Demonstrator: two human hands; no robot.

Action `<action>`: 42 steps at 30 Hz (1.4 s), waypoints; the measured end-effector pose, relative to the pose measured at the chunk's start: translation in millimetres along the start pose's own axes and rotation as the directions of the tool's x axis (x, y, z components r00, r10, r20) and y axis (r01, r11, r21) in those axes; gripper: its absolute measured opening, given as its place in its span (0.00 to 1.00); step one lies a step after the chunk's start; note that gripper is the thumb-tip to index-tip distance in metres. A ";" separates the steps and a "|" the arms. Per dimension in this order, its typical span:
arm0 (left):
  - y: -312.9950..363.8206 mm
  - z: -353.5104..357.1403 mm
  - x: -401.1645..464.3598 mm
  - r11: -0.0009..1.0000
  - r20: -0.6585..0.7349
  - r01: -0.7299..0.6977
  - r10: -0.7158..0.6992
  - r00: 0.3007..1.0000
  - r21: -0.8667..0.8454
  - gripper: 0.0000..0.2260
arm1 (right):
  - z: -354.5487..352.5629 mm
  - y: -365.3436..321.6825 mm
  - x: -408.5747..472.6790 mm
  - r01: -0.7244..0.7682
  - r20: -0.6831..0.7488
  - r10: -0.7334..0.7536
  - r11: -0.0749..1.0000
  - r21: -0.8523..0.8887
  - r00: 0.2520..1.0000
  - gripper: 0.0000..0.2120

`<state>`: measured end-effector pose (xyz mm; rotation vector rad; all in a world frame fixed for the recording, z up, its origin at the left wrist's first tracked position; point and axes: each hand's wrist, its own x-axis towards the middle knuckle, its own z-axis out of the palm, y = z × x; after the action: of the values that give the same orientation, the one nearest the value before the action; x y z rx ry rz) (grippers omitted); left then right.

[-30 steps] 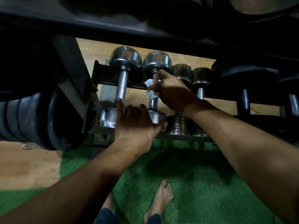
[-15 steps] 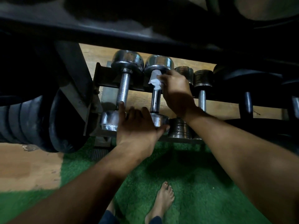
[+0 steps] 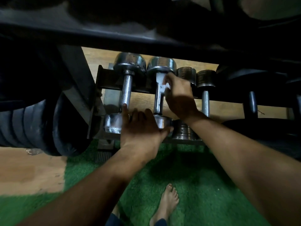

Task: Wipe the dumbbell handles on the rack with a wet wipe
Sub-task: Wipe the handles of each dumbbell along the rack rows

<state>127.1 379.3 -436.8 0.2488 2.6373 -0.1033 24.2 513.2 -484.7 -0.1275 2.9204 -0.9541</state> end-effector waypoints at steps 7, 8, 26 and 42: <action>-0.7 -0.2 -0.6 0.999 0.028 -0.033 0.032 0.999 0.041 0.45 | -12.1 -1.8 -6.7 -0.271 0.127 0.250 0.943 0.192 0.960 0.07; -1.0 -0.2 0.1 0.998 0.031 -0.045 0.043 0.999 0.051 0.45 | -12.2 -4.2 -6.1 -0.296 0.119 0.277 0.934 0.199 0.953 0.06; -0.8 -3.9 -2.9 0.996 0.012 -0.070 0.070 0.998 0.063 0.45 | -38.1 -9.1 -10.3 -0.340 0.603 0.224 0.937 0.083 0.765 0.03; -3.1 -2.3 -1.5 0.997 -0.008 -0.075 0.075 0.997 0.019 0.49 | -34.1 -8.5 -0.3 -0.342 0.722 0.303 0.935 -0.097 0.622 0.09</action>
<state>126.7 376.4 -433.9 0.3550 2.6330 -0.1017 22.0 526.4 -452.1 0.0259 2.0680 -0.6891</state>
